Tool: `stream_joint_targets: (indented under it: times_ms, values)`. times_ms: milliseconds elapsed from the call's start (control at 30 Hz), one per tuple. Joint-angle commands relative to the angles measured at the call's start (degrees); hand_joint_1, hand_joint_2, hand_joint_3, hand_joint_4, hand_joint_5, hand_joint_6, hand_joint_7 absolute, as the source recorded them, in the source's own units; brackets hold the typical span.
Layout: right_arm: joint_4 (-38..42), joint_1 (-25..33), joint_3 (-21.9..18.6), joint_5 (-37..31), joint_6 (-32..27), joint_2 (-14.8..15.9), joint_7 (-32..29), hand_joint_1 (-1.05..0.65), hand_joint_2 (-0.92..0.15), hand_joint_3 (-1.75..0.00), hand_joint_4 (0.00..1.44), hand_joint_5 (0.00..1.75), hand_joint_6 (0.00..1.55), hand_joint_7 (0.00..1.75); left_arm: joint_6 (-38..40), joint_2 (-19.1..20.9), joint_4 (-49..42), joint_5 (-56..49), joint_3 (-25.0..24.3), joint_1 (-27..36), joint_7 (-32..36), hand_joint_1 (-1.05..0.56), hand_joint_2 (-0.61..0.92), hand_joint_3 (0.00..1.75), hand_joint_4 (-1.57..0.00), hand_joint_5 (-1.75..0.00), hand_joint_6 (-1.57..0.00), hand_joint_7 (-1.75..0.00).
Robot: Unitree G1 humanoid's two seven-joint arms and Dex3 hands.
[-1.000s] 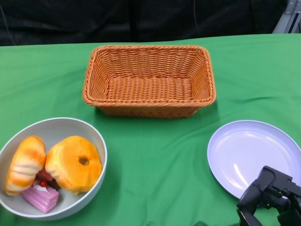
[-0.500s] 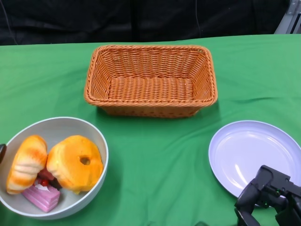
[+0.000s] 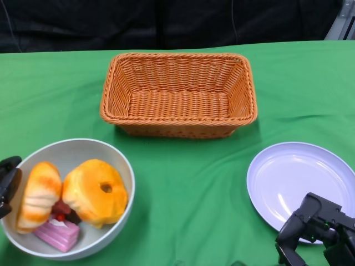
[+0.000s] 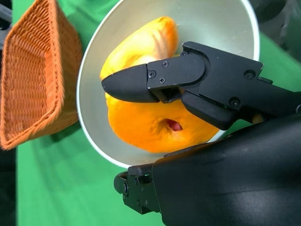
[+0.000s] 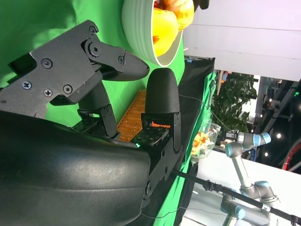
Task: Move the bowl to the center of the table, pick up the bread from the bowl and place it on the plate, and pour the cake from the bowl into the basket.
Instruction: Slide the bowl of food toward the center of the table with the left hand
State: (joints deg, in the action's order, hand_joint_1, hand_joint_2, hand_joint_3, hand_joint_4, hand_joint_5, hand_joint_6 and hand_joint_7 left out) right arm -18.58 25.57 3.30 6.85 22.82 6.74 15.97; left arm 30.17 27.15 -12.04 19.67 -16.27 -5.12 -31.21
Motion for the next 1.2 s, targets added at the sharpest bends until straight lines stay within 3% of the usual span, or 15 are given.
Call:
stream_joint_targets:
  times_ms: [33,500,867,1200]
  values:
    - [0.2,0.2,-0.3,0.1,0.8,0.0,-0.4,-0.18,-0.54,-0.92,0.71,1.65,0.61,1.38,3.1,0.7,3.4,1.0,0.4,0.9,0.0,-0.81,0.92,0.70,0.00,0.00,0.00,0.00]
    - [-0.2,0.1,0.0,0.0,0.3,0.0,-0.6,-0.18,-0.55,-0.91,0.70,1.67,0.61,1.39,24.4,-2.7,17.0,13.7,-3.3,3.3,2.8,-0.76,0.92,0.73,0.00,0.00,0.00,0.00]
    - [-0.1,-0.1,0.8,-0.5,0.6,-0.3,-1.2,-0.16,-0.54,-0.93,0.70,1.67,0.61,1.39,32.9,-7.0,23.5,17.7,-3.5,3.1,8.6,-0.76,0.92,0.72,0.00,0.00,0.00,0.00]
    - [-0.1,-0.4,1.1,-1.3,0.9,-0.3,-1.8,-0.17,-0.53,-0.94,0.72,1.67,0.62,1.38,35.0,-9.7,25.9,19.1,-2.3,2.8,10.5,-0.75,0.92,0.74,0.00,0.00,0.00,0.00]
